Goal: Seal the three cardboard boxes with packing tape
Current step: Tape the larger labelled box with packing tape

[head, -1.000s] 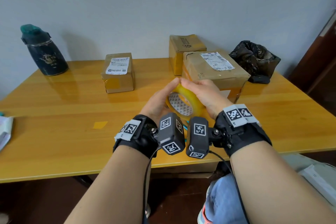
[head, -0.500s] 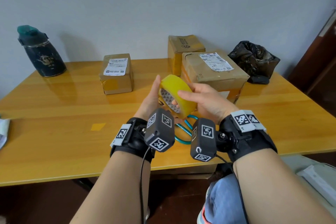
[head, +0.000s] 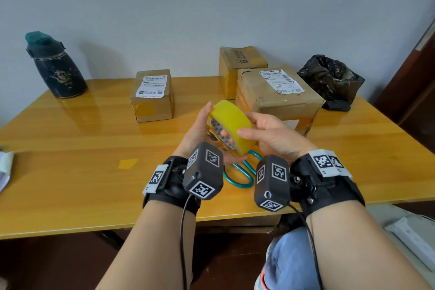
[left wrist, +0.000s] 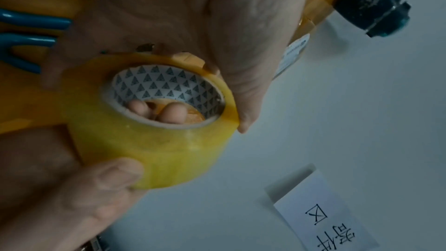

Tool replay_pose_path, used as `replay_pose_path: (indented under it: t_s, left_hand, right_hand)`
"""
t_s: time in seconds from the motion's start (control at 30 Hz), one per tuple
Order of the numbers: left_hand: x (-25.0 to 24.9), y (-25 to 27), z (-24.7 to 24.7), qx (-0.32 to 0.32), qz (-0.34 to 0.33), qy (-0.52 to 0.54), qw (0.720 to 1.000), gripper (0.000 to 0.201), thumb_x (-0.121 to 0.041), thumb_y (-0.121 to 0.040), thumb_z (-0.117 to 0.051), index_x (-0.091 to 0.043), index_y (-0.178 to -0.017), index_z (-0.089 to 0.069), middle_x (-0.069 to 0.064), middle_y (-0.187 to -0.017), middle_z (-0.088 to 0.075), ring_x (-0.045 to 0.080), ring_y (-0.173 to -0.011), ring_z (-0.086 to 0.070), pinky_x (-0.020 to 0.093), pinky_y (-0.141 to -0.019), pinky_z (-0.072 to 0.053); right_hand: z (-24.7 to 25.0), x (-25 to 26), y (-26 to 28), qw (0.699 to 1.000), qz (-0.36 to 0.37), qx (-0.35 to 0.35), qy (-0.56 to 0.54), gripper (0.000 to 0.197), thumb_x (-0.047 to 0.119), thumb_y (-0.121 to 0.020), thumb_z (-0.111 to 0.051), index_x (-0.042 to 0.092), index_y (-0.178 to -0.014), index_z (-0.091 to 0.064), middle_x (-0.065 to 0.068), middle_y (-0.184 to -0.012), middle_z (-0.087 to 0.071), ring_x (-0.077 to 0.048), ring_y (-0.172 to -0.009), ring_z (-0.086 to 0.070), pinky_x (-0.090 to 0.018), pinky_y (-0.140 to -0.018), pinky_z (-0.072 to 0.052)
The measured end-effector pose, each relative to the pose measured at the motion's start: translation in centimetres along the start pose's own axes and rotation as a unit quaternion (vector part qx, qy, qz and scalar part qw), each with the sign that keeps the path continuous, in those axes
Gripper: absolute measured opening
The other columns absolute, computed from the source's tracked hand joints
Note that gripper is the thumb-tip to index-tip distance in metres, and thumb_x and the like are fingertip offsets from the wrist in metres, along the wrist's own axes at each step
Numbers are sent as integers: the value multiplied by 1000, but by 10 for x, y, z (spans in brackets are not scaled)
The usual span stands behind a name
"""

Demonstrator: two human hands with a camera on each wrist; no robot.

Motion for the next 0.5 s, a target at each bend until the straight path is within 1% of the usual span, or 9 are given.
replay_pose_path:
  t_s: [0.07, 0.13, 0.23, 0.27, 0.3, 0.33, 0.37, 0.43, 0.5]
  left_hand:
    - [4, 0, 1, 8, 15, -3, 1000, 79, -65, -88, -43, 0, -57, -75, 27, -73, -69, 45, -103, -53, 59, -110, -27]
    - [1, -2, 5, 6, -10, -35, 999, 80, -68, -89, -39, -6, -56, -76, 25, -77, -70, 44, -102, -56, 61, -106, -34]
    - [-11, -10, 9, -33, -59, -145, 987, 78, -61, -96, -30, -15, -51, -72, 8, -65, -68, 22, -72, -68, 41, -81, -53]
    - [-14, -13, 8, -29, -77, -166, 983, 67, -62, -94, -38, -14, -62, -74, 5, -66, -68, 17, -69, -68, 36, -73, -56]
    - [-18, -10, 4, -24, -103, -178, 978, 60, -65, -87, -50, -10, -85, -72, 5, -77, -70, 17, -76, -68, 35, -69, -58]
    - [-19, -11, 3, -26, -115, -189, 975, 67, -68, -77, -61, -9, -109, -65, 5, -91, -68, 18, -87, -68, 35, -67, -59]
    - [-20, -13, 3, -28, -118, -181, 976, 74, -68, -73, -65, -10, -119, -58, 4, -95, -66, 18, -91, -68, 35, -66, -59]
    - [-19, -14, 0, -16, -123, -168, 978, 48, -59, -87, -52, -12, -97, -59, -3, -74, -69, 12, -73, -67, 31, -62, -57]
    - [-17, -16, 6, -41, -106, -118, 986, 45, -54, -95, -41, -14, -82, -56, -5, -56, -66, 20, -68, -60, 34, -71, -54]
  right_hand:
    - [-1, 0, 2, 1000, -2, 17, 9, 49, 9, -79, -65, 8, -126, -54, -21, -120, -64, -32, -110, -63, -41, -94, -52]
    - [0, -1, 2, 1000, -1, 6, 0, 46, 9, -80, -69, 7, -124, -55, -22, -113, -66, -33, -102, -64, -43, -91, -53]
    - [0, 0, 2, 999, 6, -41, -2, 34, 23, -81, -64, 6, -110, -62, -15, -89, -70, -28, -84, -65, -45, -82, -54]
    - [0, 1, 0, 998, 12, -57, 3, 33, 29, -81, -63, 7, -106, -64, -12, -83, -69, -25, -78, -64, -45, -80, -53]
    - [0, 3, -2, 997, 19, -74, 7, 33, 34, -82, -63, 8, -101, -65, -11, -78, -67, -24, -74, -63, -46, -80, -52]
    - [1, 5, -3, 995, 26, -91, 10, 34, 39, -82, -63, 8, -97, -66, -10, -75, -66, -24, -71, -62, -47, -81, -51]
    - [1, 8, -4, 994, 30, -100, 12, 34, 41, -84, -62, 9, -92, -67, -10, -73, -65, -24, -68, -61, -47, -80, -51]
    - [-1, 10, -4, 995, 28, -94, -1, 29, 35, -91, -58, 7, -91, -67, -11, -74, -66, -23, -66, -62, -41, -73, -54]
    - [-4, 8, -3, 998, 17, -63, -25, 22, 22, -93, -56, 4, -104, -65, -15, -87, -69, -25, -78, -66, -41, -73, -58]
Point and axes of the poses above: each hand's wrist, its own y-axis away from the middle knuckle, its own z-axis out of the back of the hand, x = y × z, the point moved 8 cm from there along -y, towards the middle knuckle
